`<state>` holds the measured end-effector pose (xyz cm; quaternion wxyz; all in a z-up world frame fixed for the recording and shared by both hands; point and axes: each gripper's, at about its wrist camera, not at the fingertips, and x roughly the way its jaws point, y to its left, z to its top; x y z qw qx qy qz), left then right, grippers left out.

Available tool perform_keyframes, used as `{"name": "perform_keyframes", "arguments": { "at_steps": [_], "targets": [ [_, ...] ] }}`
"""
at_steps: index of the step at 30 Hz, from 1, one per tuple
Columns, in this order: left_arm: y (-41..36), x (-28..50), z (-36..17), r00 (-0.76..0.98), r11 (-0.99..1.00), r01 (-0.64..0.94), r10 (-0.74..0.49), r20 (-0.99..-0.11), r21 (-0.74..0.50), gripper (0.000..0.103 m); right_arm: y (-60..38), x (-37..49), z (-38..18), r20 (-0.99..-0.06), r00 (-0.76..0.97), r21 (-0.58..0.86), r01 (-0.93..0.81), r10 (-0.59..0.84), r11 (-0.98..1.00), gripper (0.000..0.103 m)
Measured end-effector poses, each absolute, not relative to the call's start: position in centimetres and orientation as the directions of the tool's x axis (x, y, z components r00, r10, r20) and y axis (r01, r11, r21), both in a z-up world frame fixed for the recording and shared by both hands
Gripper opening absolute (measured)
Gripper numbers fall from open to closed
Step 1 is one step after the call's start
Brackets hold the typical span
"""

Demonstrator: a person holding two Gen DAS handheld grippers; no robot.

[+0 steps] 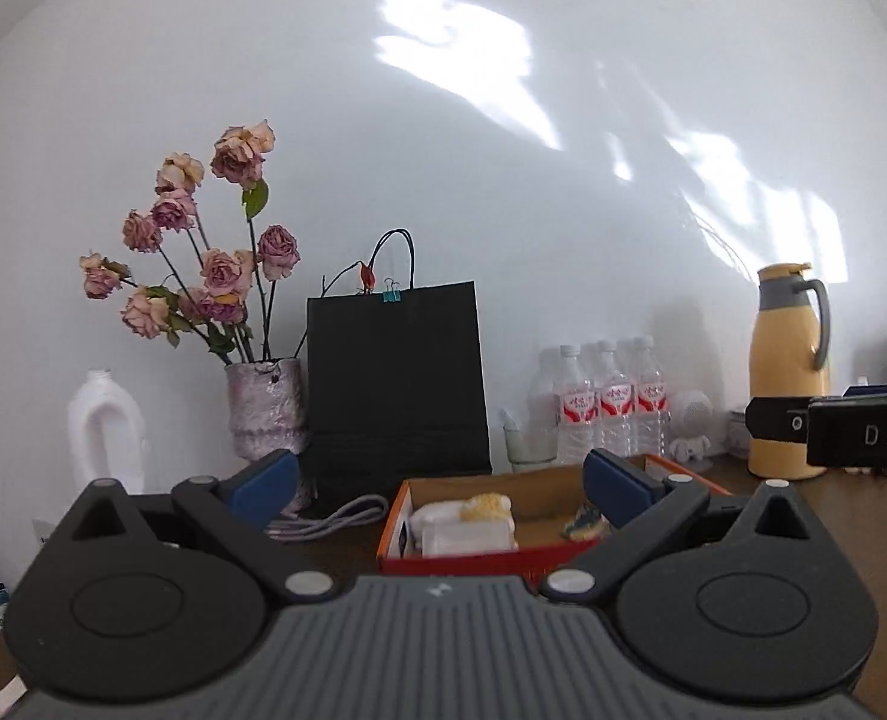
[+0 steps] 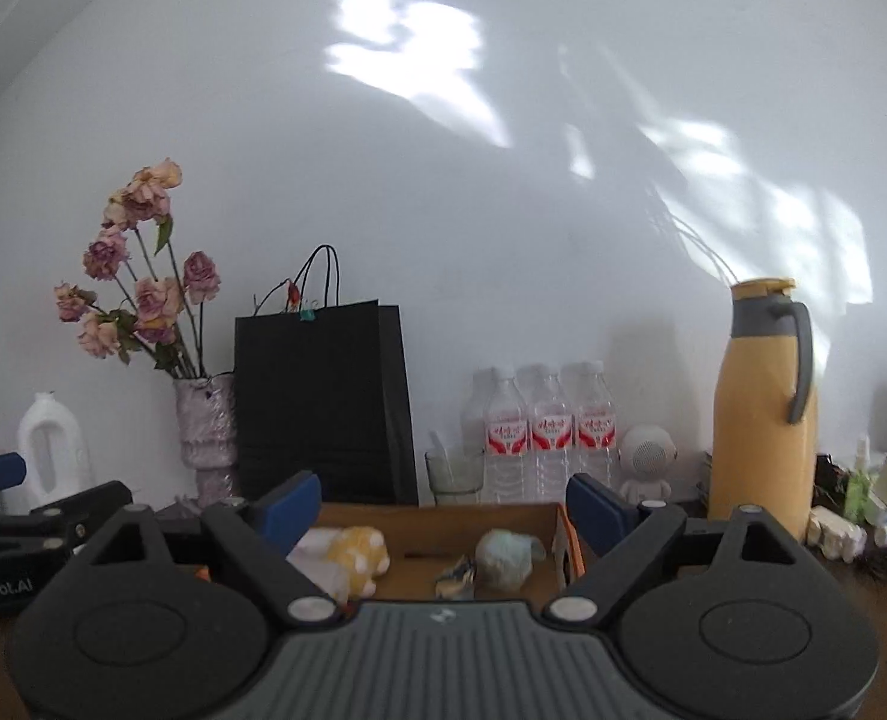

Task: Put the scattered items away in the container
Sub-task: 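Grasp the small yellow soap bar with the left tool while the right tool grasps a small wrapper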

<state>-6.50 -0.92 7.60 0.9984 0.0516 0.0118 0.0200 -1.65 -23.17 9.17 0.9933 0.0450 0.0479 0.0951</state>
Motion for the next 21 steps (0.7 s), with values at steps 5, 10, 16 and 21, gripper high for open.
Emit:
{"name": "perform_keyframes", "arguments": {
  "at_steps": [5,10,16,21],
  "targets": [
    [-0.7,-12.4,2.8,0.972,0.999,0.021,-0.012,-0.234,0.038,0.103,-23.6,-10.4,5.0,-0.156,0.961,0.029,-0.227,0.229,0.974,0.089],
    [1.6,-8.4,3.9,0.953,1.0,0.012,-0.007,-0.304,0.014,0.103,-23.4,-10.3,4.4,-0.252,0.935,-0.007,-0.258,0.248,0.966,0.089],
    [5.6,2.1,3.4,0.892,1.0,0.013,-0.004,-0.453,0.018,0.083,-21.7,-2.9,6.1,-0.328,0.89,0.063,-0.313,0.316,0.948,0.081],
    [7.3,9.5,0.9,0.83,0.999,0.002,0.029,-0.557,0.055,0.077,-17.9,2.2,6.5,-0.362,0.839,0.049,-0.417,0.405,0.908,0.076]
  ]
}}
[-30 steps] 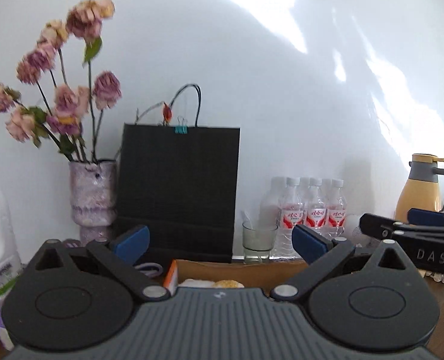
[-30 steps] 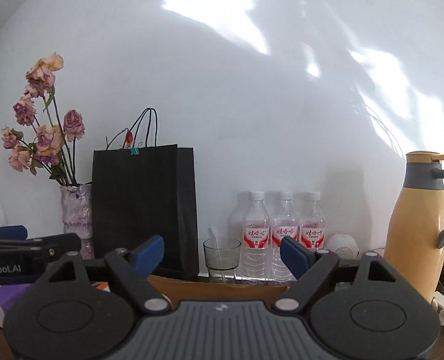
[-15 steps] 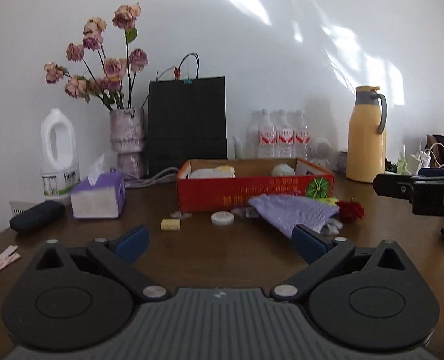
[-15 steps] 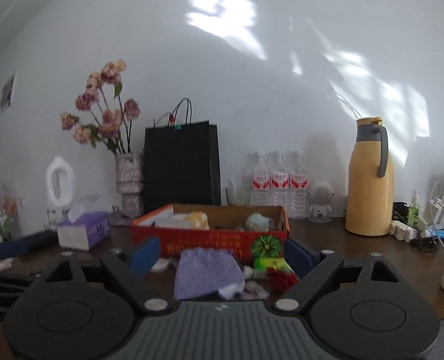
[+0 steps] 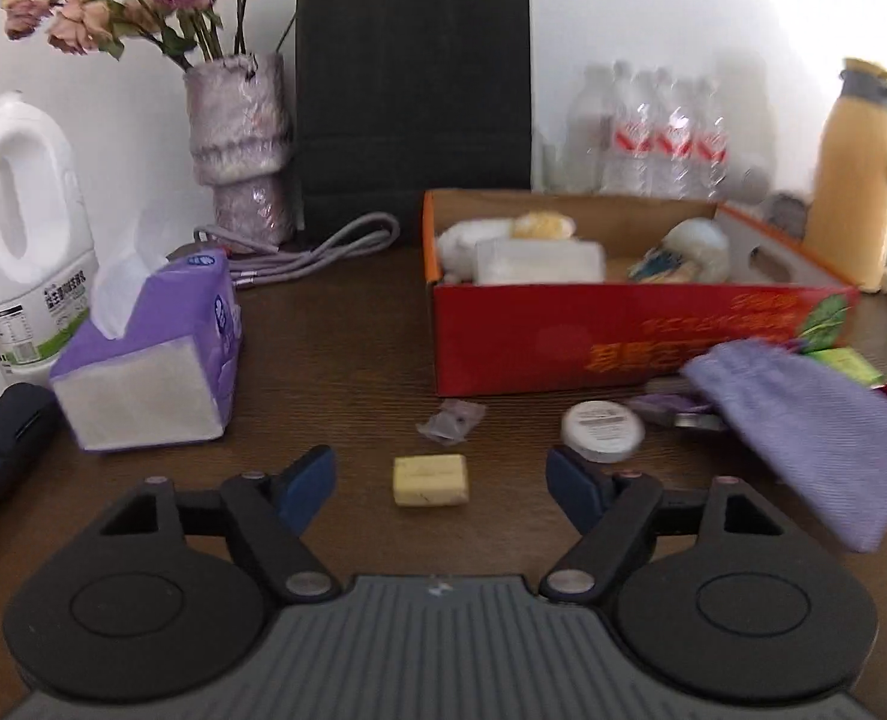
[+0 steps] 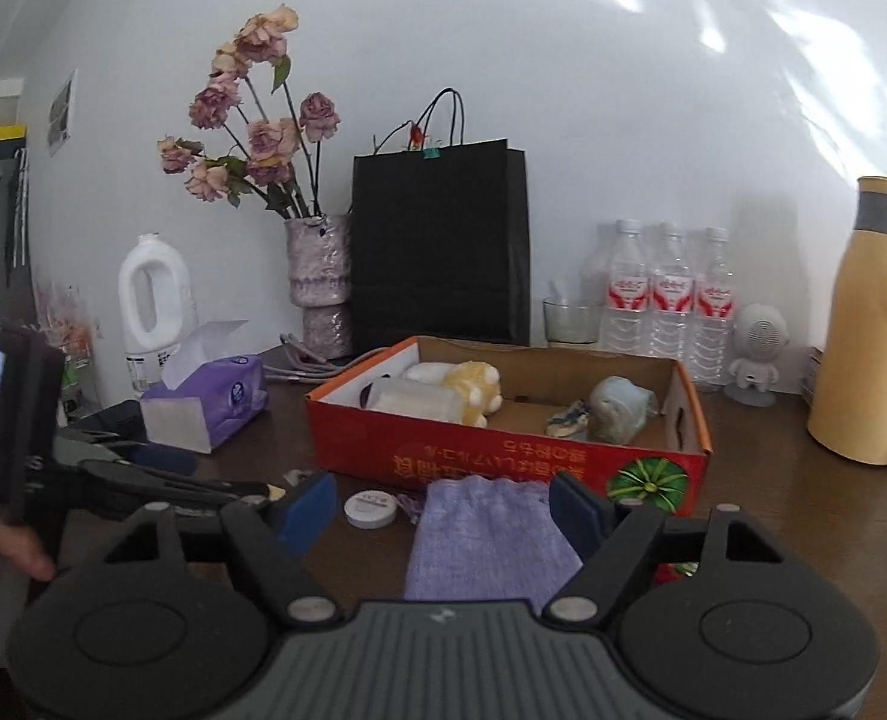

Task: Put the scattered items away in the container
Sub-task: 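Grasp the small yellow soap bar with the left tool while the right tool grasps a small wrapper, then carry the soap bar and wrapper over the box and release them inside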

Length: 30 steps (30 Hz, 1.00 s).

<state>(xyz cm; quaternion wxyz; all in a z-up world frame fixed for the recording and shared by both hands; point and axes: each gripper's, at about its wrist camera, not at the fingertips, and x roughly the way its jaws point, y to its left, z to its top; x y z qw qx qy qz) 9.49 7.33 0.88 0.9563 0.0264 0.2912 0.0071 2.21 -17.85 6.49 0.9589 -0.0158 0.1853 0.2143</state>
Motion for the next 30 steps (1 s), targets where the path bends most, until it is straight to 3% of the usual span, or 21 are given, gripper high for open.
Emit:
{"name": "perform_keyframes", "arguments": {
  "at_steps": [3,4,5,8,13,16,18,22,25,27,30],
  "targets": [
    [8.3,10.8,0.0,0.815,1.0,-0.016,0.019,-0.579,0.01,0.07,-15.7,4.8,6.3,-0.391,0.804,0.064,-0.462,0.448,0.885,0.071],
    [8.7,10.8,-0.2,0.81,1.0,-0.015,0.007,-0.586,-0.008,0.053,-14.9,5.5,6.3,-0.398,0.796,0.062,-0.473,0.457,0.879,0.071],
    [9.0,10.7,-0.4,0.804,1.0,-0.01,-0.008,-0.595,-0.028,0.031,-14.1,6.1,6.3,-0.401,0.789,0.055,-0.487,0.466,0.872,0.07],
    [9.7,9.2,0.0,0.82,0.999,-0.02,0.0,-0.572,-0.029,0.031,-11.6,8.3,5.9,-0.423,0.762,0.028,-0.53,0.491,0.847,0.067],
    [11.8,6.1,1.1,0.853,0.992,-0.115,0.07,-0.518,-0.054,0.031,-6.2,13.0,3.9,-0.537,0.649,0.06,-0.609,0.54,0.791,0.059],
    [12.9,5.1,1.2,0.852,0.984,-0.155,0.088,-0.516,-0.088,0.031,-2.5,14.9,1.9,-0.61,0.623,-0.026,-0.633,0.49,0.773,0.053],
    [13.3,4.8,1.4,0.855,0.982,-0.166,0.095,-0.509,-0.095,0.031,-1.1,15.8,0.8,-0.635,0.613,-0.043,-0.635,0.469,0.772,0.043],
    [13.4,5.0,1.5,0.859,0.983,-0.16,0.093,-0.503,-0.091,0.031,-0.6,16.9,-0.3,-0.646,0.612,-0.021,-0.611,0.456,0.791,0.037],
    [13.1,5.2,1.1,0.856,0.985,-0.156,0.095,-0.509,-0.078,0.031,-0.7,16.8,-0.4,-0.643,0.598,-0.003,-0.626,0.478,0.78,0.027],
    [12.8,5.1,1.1,0.857,0.986,-0.154,0.098,-0.505,-0.07,0.031,-0.3,16.7,-0.3,-0.647,0.596,-0.025,-0.64,0.475,0.768,0.017],
    [12.3,4.5,1.5,0.866,0.986,-0.15,0.093,-0.491,-0.077,0.031,0.4,16.1,0.1,-0.659,0.606,-0.087,-0.65,0.446,0.755,0.014]
  ]
}}
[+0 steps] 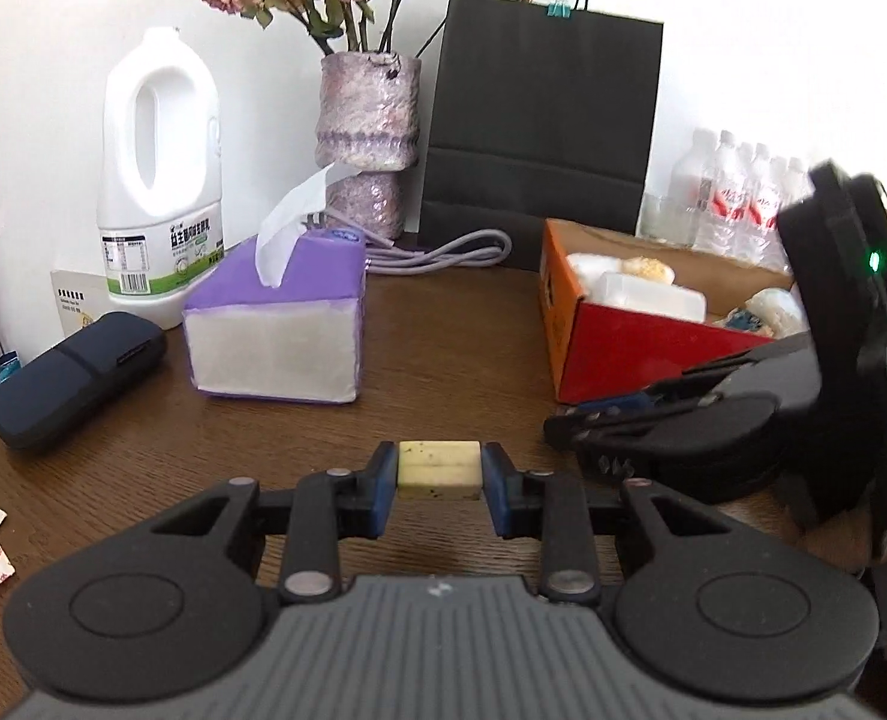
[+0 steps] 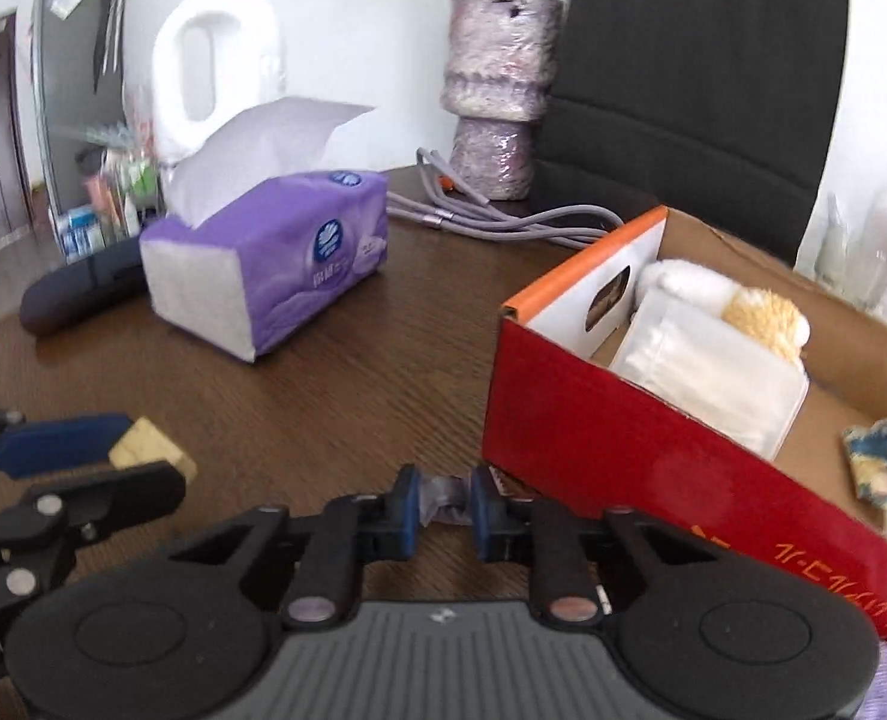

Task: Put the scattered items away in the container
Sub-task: 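Carry the soap bar and wrapper over the box and release them inside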

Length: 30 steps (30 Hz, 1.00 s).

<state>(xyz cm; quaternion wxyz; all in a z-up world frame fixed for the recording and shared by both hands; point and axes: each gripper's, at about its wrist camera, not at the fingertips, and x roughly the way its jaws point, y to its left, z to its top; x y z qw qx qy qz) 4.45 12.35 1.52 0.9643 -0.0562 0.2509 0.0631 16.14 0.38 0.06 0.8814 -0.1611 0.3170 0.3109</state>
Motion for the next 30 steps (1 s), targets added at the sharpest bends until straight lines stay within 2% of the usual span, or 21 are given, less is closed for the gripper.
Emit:
{"name": "perform_keyframes", "arguments": {
  "at_steps": [4,10,17,21,27,30],
  "targets": [
    [10.8,3.1,2.3,0.88,0.988,-0.15,0.114,-0.46,-0.042,0.031,-0.3,13.6,1.1,-0.609,0.682,-0.163,-0.607,0.404,0.778,0.013],
    [7.4,1.5,4.8,0.92,0.995,-0.083,0.055,-0.389,-0.054,0.031,-6.9,7.9,7.2,-0.426,0.816,-0.17,-0.497,0.391,0.851,0.013],
    [0.5,-0.1,5.9,0.945,0.996,0.054,-0.072,-0.318,-0.065,0.031,-17.3,2.9,8.1,-0.362,0.905,-0.084,-0.272,0.225,0.959,0.013],
    [-2.4,-1.8,6.4,0.951,0.995,0.091,-0.102,-0.291,-0.049,0.031,-21.2,-0.1,7.9,-0.341,0.921,-0.027,-0.208,0.187,0.978,0.013],
    [-4.1,-5.1,7.8,0.976,0.998,0.07,-0.068,-0.207,-0.001,0.031,-22.8,-3.6,7.9,-0.283,0.941,0.013,-0.192,0.188,0.981,0.013],
    [-3.9,-7.2,7.8,0.991,1.0,0.021,-0.02,-0.132,0.004,0.031,-22.8,-6.5,7.8,-0.167,0.963,0.011,-0.211,0.21,0.977,0.013]
  ]
}}
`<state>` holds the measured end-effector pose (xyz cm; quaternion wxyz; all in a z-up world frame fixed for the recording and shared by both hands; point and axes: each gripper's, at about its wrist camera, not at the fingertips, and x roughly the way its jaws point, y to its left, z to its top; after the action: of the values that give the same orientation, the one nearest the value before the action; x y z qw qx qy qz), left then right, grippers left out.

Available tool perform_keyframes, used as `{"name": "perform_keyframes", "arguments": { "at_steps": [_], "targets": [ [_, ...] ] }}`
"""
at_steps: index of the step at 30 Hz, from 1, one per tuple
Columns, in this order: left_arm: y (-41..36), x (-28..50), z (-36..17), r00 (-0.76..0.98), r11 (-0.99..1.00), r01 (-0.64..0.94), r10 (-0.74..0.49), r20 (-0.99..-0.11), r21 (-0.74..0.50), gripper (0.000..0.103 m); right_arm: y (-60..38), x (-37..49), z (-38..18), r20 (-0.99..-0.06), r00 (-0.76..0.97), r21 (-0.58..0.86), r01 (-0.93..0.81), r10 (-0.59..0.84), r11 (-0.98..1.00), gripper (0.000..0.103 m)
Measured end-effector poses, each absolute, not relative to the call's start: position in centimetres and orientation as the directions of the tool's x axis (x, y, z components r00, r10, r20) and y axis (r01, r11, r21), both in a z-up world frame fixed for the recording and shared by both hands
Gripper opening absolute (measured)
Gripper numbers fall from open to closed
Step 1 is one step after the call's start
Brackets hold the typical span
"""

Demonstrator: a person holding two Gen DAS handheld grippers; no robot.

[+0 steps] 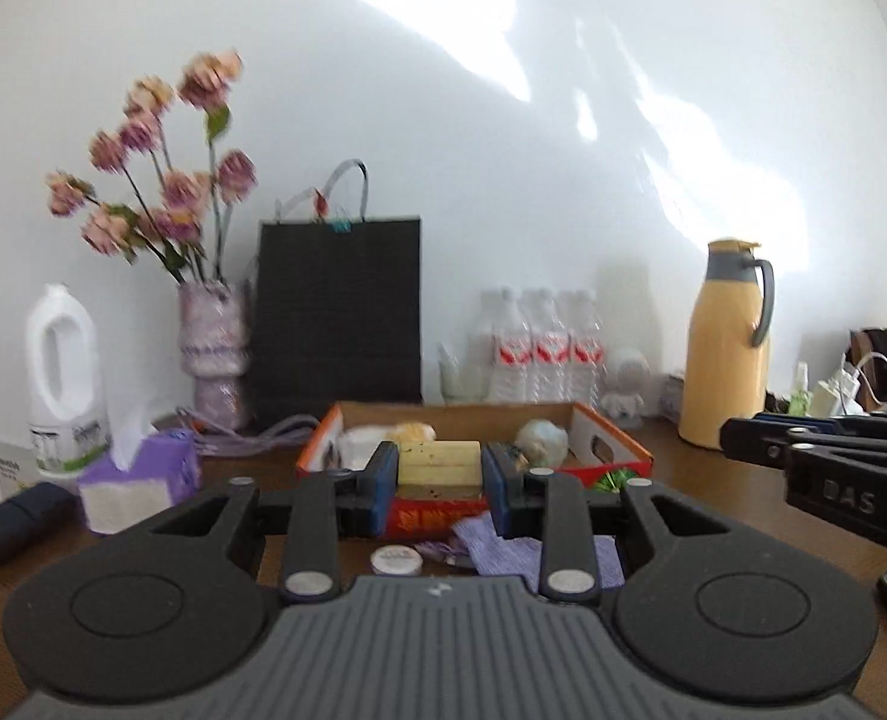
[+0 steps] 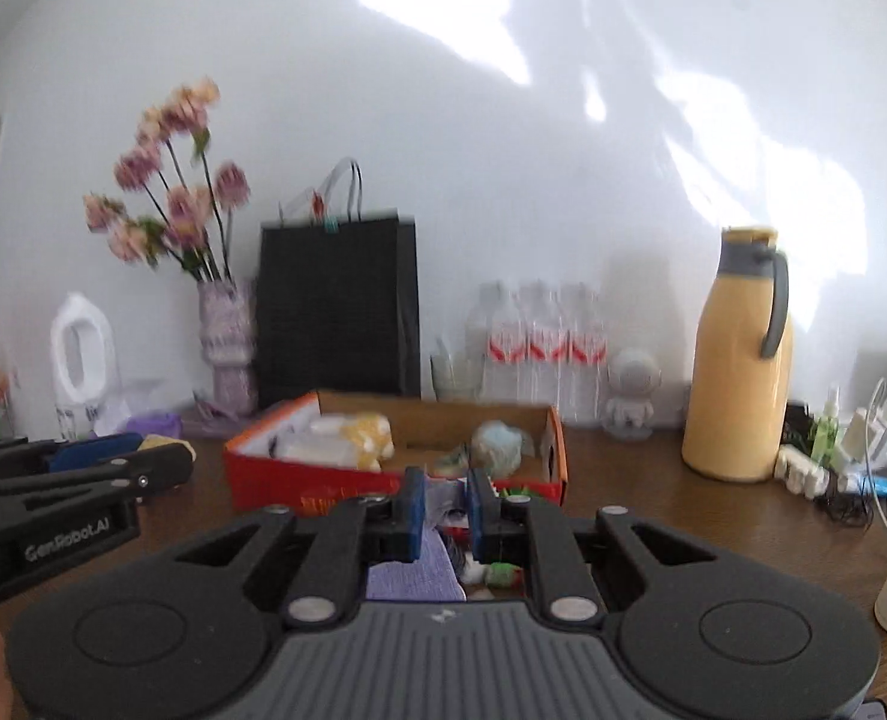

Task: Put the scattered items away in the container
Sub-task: 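Carry the soap bar and wrapper over the box and release them inside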

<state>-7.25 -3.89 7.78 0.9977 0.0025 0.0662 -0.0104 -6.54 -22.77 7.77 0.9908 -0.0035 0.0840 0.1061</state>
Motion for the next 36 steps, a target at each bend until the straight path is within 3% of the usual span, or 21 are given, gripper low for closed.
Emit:
{"name": "perform_keyframes", "arguments": {
  "at_steps": [5,9,13,17,22,27,29,31,32,36],
  "targets": [
    [-3.9,-11.9,5.9,0.998,0.999,-0.027,0.025,-0.064,-0.032,0.031,-21.6,-11.9,6.5,0.02,0.975,-0.074,-0.221,0.223,0.972,0.014],
    [-4.3,-16.0,5.4,0.997,0.998,-0.052,0.053,0.056,-0.019,0.031,-21.2,-14.0,6.0,0.066,0.973,-0.067,-0.217,0.222,0.974,0.014],
    [-4.4,-15.9,5.9,0.996,0.998,-0.049,0.051,0.074,-0.026,0.031,-20.9,-14.7,6.0,0.096,0.971,-0.072,-0.212,0.218,0.975,0.014],
    [-4.2,-11.9,7.5,0.997,0.999,-0.032,0.035,0.068,-0.044,0.031,-21.1,-12.1,6.9,0.082,0.972,-0.064,-0.215,0.22,0.974,0.014],
    [-4.7,-3.4,11.8,0.979,0.998,-0.037,0.045,0.198,-0.041,0.031,-22.3,-4.0,10.9,0.125,0.968,-0.012,-0.22,0.219,0.976,0.014],
    [-5.3,7.6,16.1,0.984,0.997,-0.036,0.046,0.17,-0.062,0.031,-21.9,6.6,15.1,0.142,0.969,-0.016,-0.203,0.203,0.979,0.014],
    [-5.1,11.4,16.9,0.991,0.997,-0.026,0.035,0.13,-0.07,0.031,-22.0,10.2,16.1,0.119,0.972,-0.01,-0.201,0.201,0.98,0.014],
    [-4.8,15.4,17.3,1.0,0.996,0.006,-0.004,0.024,-0.086,0.031,-22.4,13.9,16.8,0.055,0.979,0.004,-0.199,0.198,0.98,0.014],
    [-4.8,17.9,17.5,0.997,0.996,0.033,-0.038,-0.06,-0.078,0.031,-22.5,16.1,17.1,-0.019,0.98,0.008,-0.2,0.2,0.98,0.014],
    [-5.2,28.3,15.3,0.854,0.986,0.12,-0.162,-0.495,-0.116,0.031,-23.4,26.4,16.8,-0.454,0.864,0.047,-0.219,0.216,0.975,0.014]
  ]
}}
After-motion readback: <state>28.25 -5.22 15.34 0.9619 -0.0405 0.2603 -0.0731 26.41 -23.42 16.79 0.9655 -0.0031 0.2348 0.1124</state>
